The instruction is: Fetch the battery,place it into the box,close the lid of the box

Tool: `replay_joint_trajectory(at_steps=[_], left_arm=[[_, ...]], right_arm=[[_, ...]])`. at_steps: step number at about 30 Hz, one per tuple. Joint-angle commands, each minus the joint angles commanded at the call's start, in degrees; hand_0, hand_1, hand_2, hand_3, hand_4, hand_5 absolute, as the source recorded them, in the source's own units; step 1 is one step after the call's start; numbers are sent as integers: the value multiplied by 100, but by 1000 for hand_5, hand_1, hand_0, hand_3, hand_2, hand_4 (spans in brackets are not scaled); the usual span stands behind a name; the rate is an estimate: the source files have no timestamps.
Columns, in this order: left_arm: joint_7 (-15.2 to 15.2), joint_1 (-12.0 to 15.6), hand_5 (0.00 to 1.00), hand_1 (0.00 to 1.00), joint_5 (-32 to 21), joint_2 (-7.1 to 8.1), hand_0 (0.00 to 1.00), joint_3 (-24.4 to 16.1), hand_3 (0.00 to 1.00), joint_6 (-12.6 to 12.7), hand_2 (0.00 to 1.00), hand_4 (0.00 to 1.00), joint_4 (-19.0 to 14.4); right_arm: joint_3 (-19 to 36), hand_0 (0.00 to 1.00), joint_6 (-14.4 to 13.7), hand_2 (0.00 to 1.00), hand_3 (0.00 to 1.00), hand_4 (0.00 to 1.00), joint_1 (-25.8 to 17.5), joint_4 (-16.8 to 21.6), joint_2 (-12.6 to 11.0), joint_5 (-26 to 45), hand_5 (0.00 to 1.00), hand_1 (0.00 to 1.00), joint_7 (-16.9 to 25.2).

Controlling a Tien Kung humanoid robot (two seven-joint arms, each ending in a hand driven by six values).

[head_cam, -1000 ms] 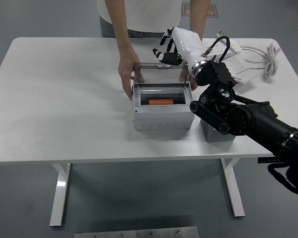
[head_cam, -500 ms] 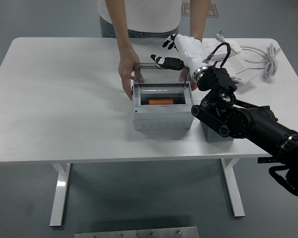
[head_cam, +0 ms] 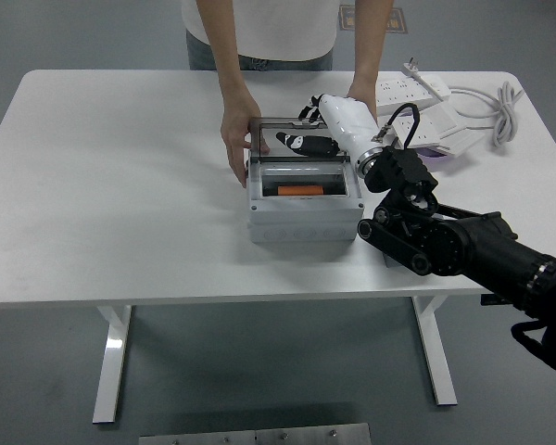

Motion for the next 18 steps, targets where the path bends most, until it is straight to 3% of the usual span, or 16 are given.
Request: replay_joint_trajectory(at_steps=[9, 18], left_arm=[[2, 190, 183, 717, -311, 17, 578, 178, 610, 90, 663, 698, -7], [17, 281, 183, 716, -465, 47, 578, 255, 611, 159, 663, 698, -22]], right_arm=[[-11, 801, 160, 629, 627, 877, -51, 607, -326, -365, 659, 644, -271], [-82, 751, 209, 628, 627, 877, -184, 915, -517, -438, 659, 621, -343]])
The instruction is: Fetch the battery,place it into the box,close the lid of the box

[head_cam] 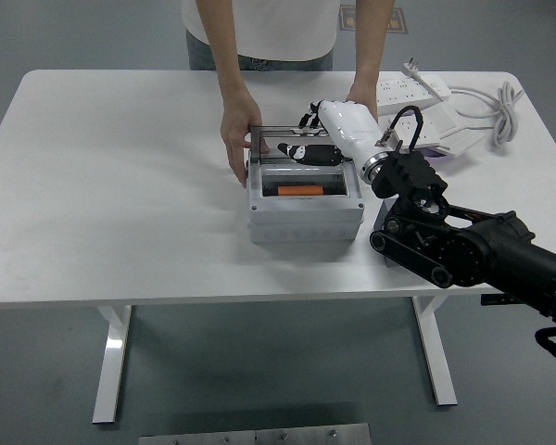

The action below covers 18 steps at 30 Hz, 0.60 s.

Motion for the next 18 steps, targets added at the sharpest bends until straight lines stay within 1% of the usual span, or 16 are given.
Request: replay_joint_trajectory(at_steps=[2, 7, 8, 13, 14, 18], left_arm=[[-3, -2, 184, 716, -12, 2, 578, 3, 610, 8, 663, 698, 0], [-5, -1, 184, 716, -30, -4, 578, 6, 610, 22, 663, 698, -3], [-6, 1, 185, 716, -33, -4, 578, 7, 610, 25, 663, 698, -3], [-6, 7, 185, 716, -48, -2, 578, 12, 610, 40, 663, 698, -6], [-8, 7, 186, 716, -55, -2, 578, 14, 610, 42, 662, 698, -6], [-8, 10, 186, 716, -65, -4, 578, 17, 610, 49, 662, 698, -7]], right_arm=[[-32, 735, 3, 620, 632, 878, -48, 61, -33, -16, 662, 615, -12], [-41, 735, 2, 620, 632, 878, -135, 158, -87, -44, 662, 615, -30], [-34, 706, 0, 621, 637, 877, -147, 172, -95, -46, 661, 614, -33], [44, 706, 18, 621, 637, 877, -203, 322, -174, -150, 661, 614, -122], [69, 541, 30, 620, 640, 876, -218, 369, -198, -191, 659, 594, -161], [133, 541, 62, 620, 640, 876, -271, 525, -270, -320, 659, 594, -290]])
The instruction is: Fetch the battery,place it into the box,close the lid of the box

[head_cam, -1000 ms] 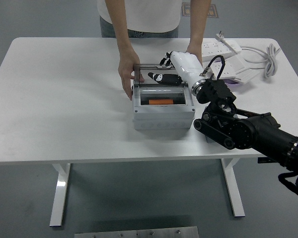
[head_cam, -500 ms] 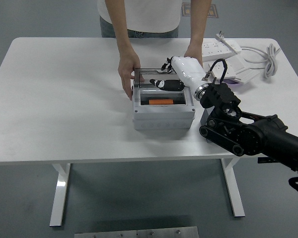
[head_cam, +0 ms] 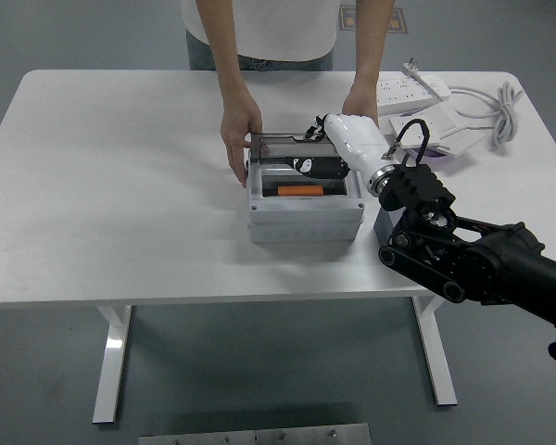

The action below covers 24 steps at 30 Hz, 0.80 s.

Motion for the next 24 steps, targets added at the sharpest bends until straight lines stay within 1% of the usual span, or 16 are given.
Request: replay_joint_trajectory(at_steps=[1, 2, 7, 8, 13, 14, 24], left_arm=[[0, 1, 186, 716, 0, -2, 578, 0, 610, 1, 662, 698, 0], [1, 1, 185, 716, 0, -4, 577, 0, 611, 1, 662, 697, 0], [-6, 2, 185, 716, -6, -11, 577, 3, 611, 8, 662, 697, 2], [-4, 3, 185, 716, -5, -12, 577, 2, 612, 9, 664, 698, 2], [1, 4, 185, 716, 4, -21, 577, 4, 612, 23, 664, 698, 2], [0, 5, 186, 716, 5, -25, 574, 4, 612, 23, 663, 699, 3], [-12, 11, 186, 716, -10, -50, 575, 14, 612, 22, 663, 699, 11]], right_arm=[[12, 541, 6, 620, 640, 876, -13, 31, -12, -28, 659, 594, -27], [28, 388, 10, 617, 638, 874, -30, 65, -25, -60, 661, 581, -60], [82, 388, -22, 617, 638, 874, -115, 161, -62, -217, 661, 581, -181], [87, 243, -36, 616, 638, 874, -130, 172, -67, -247, 666, 547, -201], [128, 243, -65, 616, 638, 874, -200, 219, -80, -333, 666, 547, -269], [140, 158, -69, 618, 637, 869, -215, 229, -82, -355, 659, 451, -280], [154, 143, -33, 618, 634, 863, -428, 412, -134, -466, 649, 434, -355]])
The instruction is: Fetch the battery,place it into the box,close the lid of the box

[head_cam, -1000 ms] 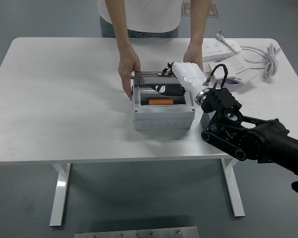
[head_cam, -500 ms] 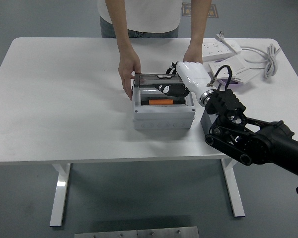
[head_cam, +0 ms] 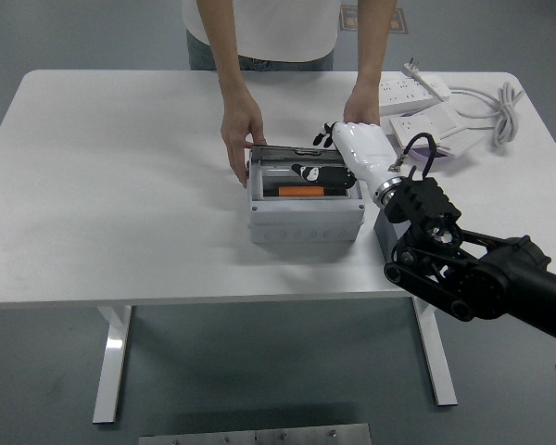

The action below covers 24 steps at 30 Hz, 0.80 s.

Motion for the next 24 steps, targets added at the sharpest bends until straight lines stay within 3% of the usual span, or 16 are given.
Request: replay_joint_trajectory(at_steps=[13, 14, 19, 20, 24], left_arm=[[-18, 1, 186, 717, -14, 7, 574, -2, 613, 4, 665, 698, 6], [-17, 0, 185, 716, -13, 7, 574, -2, 614, 4, 664, 698, 6], [-8, 1, 185, 716, 6, -2, 574, -9, 614, 1, 664, 698, 1], [-6, 0, 187, 716, 9, -4, 574, -9, 614, 0, 666, 699, 1], [-1, -4, 187, 716, 11, -7, 574, -11, 614, 6, 666, 699, -2]], right_arm=[[29, 141, 42, 612, 623, 835, -242, 241, -155, -6, 621, 435, 0], [61, 146, 35, 578, 539, 835, -249, 250, -162, -13, 625, 434, 5], [324, 146, 23, 578, 539, 835, -265, 291, -219, -89, 625, 434, 34], [399, 159, 31, 500, 439, 824, -275, 295, -237, -121, 613, 430, 33], [721, 159, 97, 500, 439, 824, -360, 297, -318, -249, 613, 430, 26]])
